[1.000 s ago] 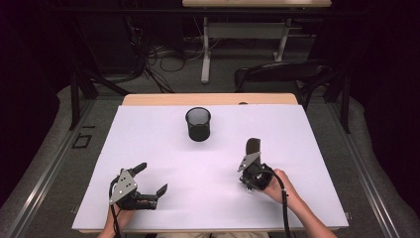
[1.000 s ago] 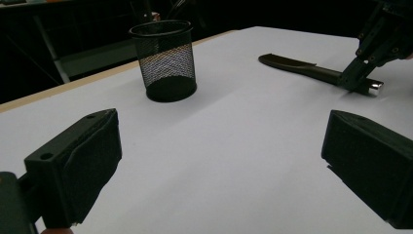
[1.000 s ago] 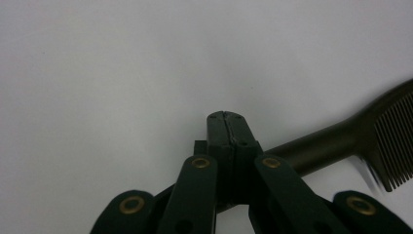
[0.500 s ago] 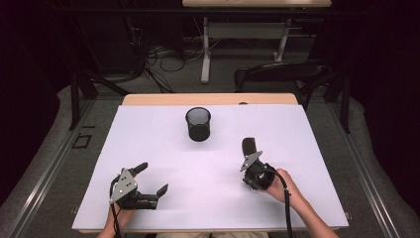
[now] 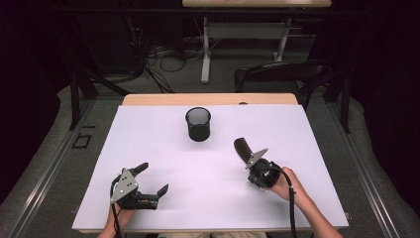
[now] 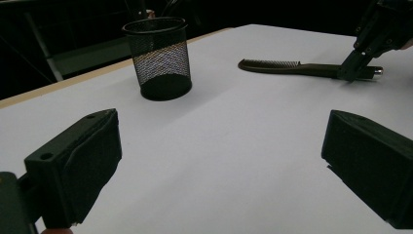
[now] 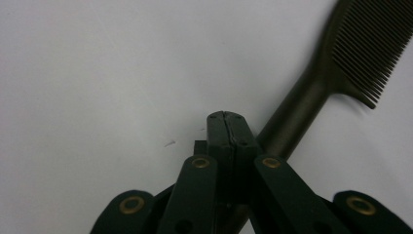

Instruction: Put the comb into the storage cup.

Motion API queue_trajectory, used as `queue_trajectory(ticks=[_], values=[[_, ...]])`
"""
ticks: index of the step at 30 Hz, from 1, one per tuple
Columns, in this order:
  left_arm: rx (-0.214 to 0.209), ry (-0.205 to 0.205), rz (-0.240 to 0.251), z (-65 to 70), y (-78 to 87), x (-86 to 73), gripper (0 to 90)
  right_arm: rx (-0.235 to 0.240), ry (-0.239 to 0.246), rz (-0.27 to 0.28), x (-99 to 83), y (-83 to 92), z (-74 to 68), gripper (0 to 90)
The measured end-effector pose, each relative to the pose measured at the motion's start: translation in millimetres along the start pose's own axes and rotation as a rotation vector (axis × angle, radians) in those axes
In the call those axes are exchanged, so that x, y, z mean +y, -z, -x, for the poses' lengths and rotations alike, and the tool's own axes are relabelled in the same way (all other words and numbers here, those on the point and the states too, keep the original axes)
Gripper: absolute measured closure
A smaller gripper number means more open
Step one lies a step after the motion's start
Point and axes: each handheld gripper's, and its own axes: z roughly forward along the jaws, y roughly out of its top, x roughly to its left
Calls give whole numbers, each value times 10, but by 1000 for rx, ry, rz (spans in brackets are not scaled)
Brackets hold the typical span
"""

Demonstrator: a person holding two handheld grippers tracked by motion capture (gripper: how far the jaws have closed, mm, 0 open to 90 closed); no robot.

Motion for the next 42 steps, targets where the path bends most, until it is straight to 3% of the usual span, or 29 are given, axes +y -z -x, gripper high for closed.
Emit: queue_trajectory(ticks=[19, 20, 34, 35, 36, 42], values=[[8, 1, 3, -11, 12, 1, 11, -9, -34, -40, -64, 11, 135, 900], [6, 1, 0, -11, 7, -1, 11, -10, -40, -18, -72, 2, 138, 900], [5, -6, -1, -8, 14, 1, 11, -2, -47, -13, -71, 27, 153, 900], [5, -6, -1, -5, 14, 1, 11, 0, -43, -35, -62, 51, 157, 900], [6, -7, -1, -4, 16, 2, 11, -2, -53, -7, -67, 42, 150, 900], [7, -6, 1, -21, 18, -1, 11, 6, -63, 21, -33, 141, 155, 736]])
